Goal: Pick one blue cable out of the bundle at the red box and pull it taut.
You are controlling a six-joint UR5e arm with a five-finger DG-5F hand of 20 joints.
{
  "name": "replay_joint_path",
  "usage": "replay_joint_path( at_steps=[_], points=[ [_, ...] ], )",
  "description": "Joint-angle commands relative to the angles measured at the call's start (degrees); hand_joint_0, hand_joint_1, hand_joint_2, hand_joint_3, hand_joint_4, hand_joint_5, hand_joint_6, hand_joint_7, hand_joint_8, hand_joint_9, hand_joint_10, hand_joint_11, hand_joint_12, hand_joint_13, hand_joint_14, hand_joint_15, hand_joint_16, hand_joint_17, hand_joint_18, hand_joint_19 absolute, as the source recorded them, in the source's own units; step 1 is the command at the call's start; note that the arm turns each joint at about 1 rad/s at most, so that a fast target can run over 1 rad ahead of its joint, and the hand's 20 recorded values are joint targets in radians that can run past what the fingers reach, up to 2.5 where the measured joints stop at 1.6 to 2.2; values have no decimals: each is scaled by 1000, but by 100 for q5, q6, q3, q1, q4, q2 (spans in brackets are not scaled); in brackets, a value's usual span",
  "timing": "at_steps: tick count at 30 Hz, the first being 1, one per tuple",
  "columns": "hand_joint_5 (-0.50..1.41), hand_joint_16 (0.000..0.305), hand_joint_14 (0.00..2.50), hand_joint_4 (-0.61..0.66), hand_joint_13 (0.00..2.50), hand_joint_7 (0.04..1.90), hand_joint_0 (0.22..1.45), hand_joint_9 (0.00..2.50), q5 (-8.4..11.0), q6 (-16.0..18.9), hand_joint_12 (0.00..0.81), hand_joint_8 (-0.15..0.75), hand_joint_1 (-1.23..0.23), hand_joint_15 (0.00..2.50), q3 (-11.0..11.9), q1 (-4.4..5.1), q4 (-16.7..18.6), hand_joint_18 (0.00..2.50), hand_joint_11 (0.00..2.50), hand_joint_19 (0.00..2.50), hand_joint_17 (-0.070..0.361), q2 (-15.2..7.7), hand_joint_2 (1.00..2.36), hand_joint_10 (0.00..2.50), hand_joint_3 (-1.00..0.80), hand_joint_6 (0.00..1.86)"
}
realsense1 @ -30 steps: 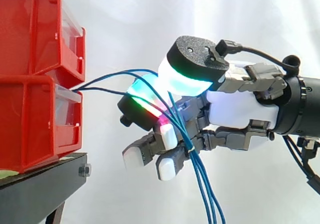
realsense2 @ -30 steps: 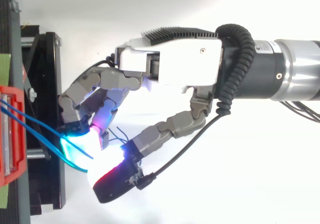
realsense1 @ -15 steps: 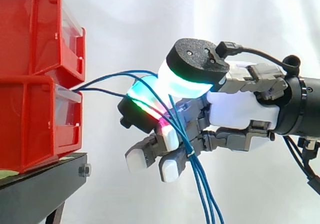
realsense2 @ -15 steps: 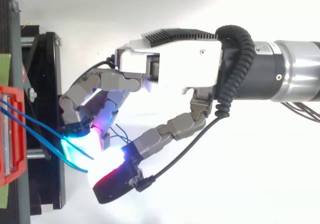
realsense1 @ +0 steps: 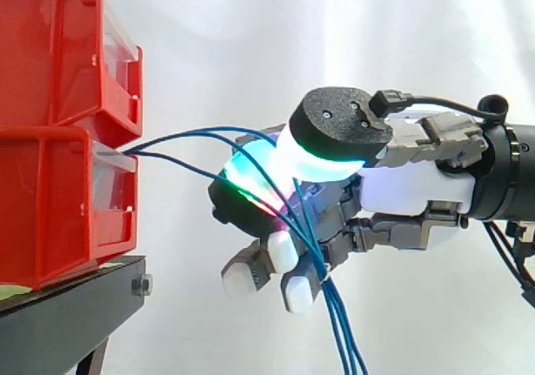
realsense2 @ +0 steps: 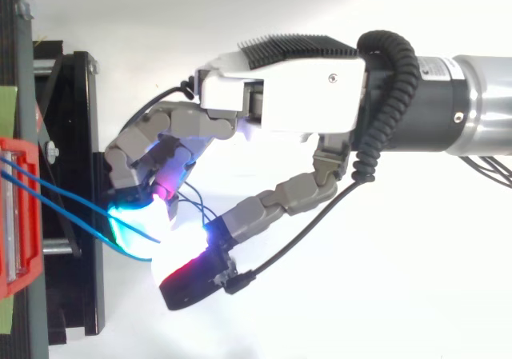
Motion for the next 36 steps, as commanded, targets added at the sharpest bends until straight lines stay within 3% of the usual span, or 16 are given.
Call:
replay_joint_path(
  at_steps=[1, 4, 17, 23, 36],
  points=[
    [-94, 68, 8, 67, 718, 1159, 616, 792, -1, -188, 397, 324, -887, 264, -3, -9, -231, 870, 421, 370, 154, 68, 1017, 9, -4, 887],
    [-94, 68, 9, 67, 720, 1160, 616, 819, 16, -320, 395, 328, -887, 268, 6, -36, -477, 869, 427, 378, 153, 112, 1017, 11, -2, 887],
    [-92, 68, 8, 72, 724, 1171, 616, 839, 60, -566, 394, 333, -891, 265, -3, -88, -802, 871, 431, 377, 154, 208, 1017, 12, 4, 886],
    [-92, 68, 8, 71, 723, 1170, 617, 856, 236, -759, 394, 337, -890, 266, -3, -97, -1189, 866, 440, 379, 153, 331, 1018, 12, 3, 886],
    [-93, 68, 8, 69, 717, 1169, 617, 866, 210, -751, 391, 338, -888, 266, -3, -97, -1734, 863, 441, 380, 152, 437, 1017, 12, 5, 887]
  ],
)
